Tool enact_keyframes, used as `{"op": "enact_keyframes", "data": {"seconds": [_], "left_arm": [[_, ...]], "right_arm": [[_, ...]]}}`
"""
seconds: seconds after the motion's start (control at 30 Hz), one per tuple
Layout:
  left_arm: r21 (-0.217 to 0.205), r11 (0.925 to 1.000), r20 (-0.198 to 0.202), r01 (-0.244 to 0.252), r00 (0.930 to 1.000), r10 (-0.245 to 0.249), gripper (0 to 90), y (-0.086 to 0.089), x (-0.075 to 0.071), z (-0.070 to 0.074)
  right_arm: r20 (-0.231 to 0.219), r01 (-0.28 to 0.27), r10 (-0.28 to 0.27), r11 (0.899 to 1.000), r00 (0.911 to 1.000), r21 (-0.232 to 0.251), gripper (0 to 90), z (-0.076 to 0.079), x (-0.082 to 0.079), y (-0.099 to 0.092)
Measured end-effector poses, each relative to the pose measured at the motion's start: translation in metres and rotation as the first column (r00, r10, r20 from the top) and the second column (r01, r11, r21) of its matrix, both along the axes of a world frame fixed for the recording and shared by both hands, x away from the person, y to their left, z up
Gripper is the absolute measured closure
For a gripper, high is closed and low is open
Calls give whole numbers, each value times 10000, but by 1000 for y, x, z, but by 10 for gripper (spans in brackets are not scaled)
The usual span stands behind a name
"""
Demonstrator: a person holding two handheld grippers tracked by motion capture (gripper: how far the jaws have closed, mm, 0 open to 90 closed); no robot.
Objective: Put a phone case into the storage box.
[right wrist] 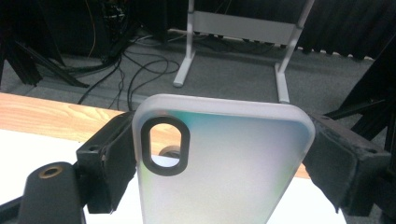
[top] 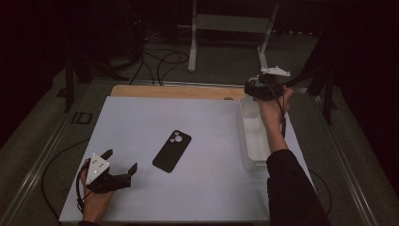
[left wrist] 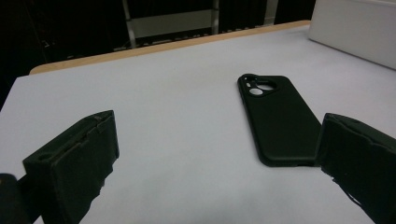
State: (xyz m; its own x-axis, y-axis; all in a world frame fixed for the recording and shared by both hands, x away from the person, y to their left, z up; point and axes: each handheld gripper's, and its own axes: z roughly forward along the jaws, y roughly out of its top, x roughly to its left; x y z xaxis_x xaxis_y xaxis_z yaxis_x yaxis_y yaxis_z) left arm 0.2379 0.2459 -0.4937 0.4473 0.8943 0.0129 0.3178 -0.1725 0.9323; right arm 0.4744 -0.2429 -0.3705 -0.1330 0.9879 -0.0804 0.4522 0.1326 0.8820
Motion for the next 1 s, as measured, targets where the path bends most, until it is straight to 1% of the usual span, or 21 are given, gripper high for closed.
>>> {"op": "enact_keyframes", "data": {"seconds": [0.07, 0.13, 0.2, 0.23, 0.4, 0.5, 0.8, 0.9, 1.0], "left_arm": [[8, 10000, 1, 7, 10000, -7, 0, 0, 0, 0], [0, 10000, 8, 2, 10000, -2, 0, 0, 0, 0], [1, 10000, 6, 1, 10000, -1, 0, 0, 0, 0], [-5, 10000, 5, 0, 10000, 0, 0, 0, 0, 0], [14, 10000, 0, 12, 10000, -12, 0, 0, 0, 0], [17, 10000, -9, 9, 10000, -9, 0, 0, 0, 0], [11, 10000, -10, 31, 10000, -31, 0, 0, 0, 0], [4, 10000, -9, 35, 10000, -35, 0, 0, 0, 0], [6, 10000, -8, 32, 10000, -32, 0, 0, 0, 0]], "right_arm": [[-37, 2, -2, 10000, 10000, -29, 161, -2, 1, 0], [-182, 59, -59, 10000, 9998, -13, 161, -7, 4, 0], [-226, 90, -90, 10000, 9997, 0, 161, -10, 5, 0], [-222, 129, -128, 9999, 9997, 28, 161, -13, 5, -1], [-536, 263, -255, 9996, 9982, 133, 161, -28, 7, -3], [-673, 326, -316, 9994, 9972, 139, 161, -35, 10, -3], [-1032, 410, -421, 9991, 9938, -127, 161, -48, 17, -3], [-1240, 481, -499, 9987, 9910, -172, 161, -53, 19, -2], [-1354, 497, -526, 9985, 9894, -251, 161, -57, 20, -2]]}}
